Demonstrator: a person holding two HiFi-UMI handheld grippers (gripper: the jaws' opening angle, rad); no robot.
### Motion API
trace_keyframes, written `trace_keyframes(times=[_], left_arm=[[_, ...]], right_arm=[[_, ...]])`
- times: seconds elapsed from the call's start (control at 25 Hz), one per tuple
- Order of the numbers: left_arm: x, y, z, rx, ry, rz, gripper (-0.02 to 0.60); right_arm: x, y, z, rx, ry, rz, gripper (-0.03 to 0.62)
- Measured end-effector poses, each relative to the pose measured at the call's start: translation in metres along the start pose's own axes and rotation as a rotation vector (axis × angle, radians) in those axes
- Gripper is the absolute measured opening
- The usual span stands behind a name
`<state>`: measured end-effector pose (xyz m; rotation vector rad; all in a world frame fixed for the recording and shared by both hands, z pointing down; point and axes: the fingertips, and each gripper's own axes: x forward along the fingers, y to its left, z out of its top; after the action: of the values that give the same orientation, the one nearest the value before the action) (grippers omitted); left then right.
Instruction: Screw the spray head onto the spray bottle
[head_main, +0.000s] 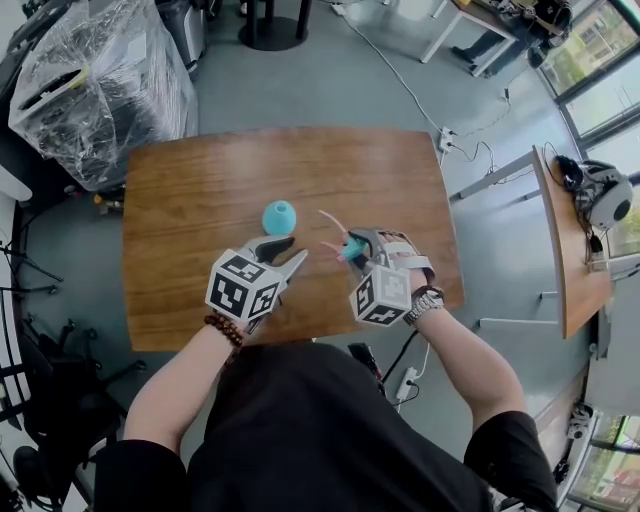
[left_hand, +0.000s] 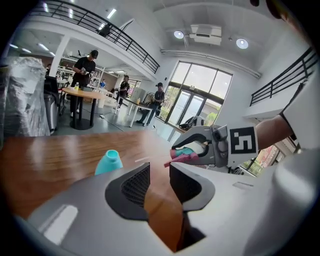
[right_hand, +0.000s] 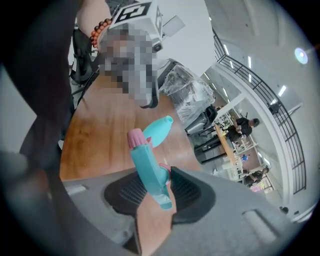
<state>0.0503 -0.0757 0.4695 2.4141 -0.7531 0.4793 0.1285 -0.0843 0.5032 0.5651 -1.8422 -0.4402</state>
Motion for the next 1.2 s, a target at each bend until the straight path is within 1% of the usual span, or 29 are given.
trace_keyframes(times=[0.12,0.24,0.4,0.56,0.68,0.84,1.0,1.2], left_arm=[[-0.007,0.017,-0.005,0.017,0.001,0.032,0.147],[-0.009,0.034,-0.009,0.042,0.005,0.074,0.174],[-0.005,0.054,-0.013,0.082,0.013,0.143,0.221],[0.005,0.072,-0.019,0.101,0.020,0.187,0.302],[0.014,0.082,-0.024,0.107,0.024,0.203,0.330],[0.030,0.093,-0.031,0.180,0.034,0.225,0.402],[0.048,0.099,-0.045,0.233,0.073,0.211,0.420],[0.065,0.111,-0.055,0.297,0.109,0.233,0.437]], right_arm=[[-0.011,-0.007,0.006,0.051,0.010,0.020,0.117],[-0.023,-0.014,0.010,0.101,0.013,0.048,0.117],[-0.042,-0.024,0.015,0.159,0.014,0.071,0.117],[-0.059,-0.034,0.020,0.218,0.017,0.077,0.117],[-0.070,-0.039,0.025,0.251,0.009,0.082,0.117],[-0.082,-0.044,0.035,0.307,-0.015,0.103,0.117],[-0.094,-0.048,0.048,0.349,-0.045,0.130,0.117],[-0.108,-0.054,0.058,0.361,-0.065,0.144,0.117]])
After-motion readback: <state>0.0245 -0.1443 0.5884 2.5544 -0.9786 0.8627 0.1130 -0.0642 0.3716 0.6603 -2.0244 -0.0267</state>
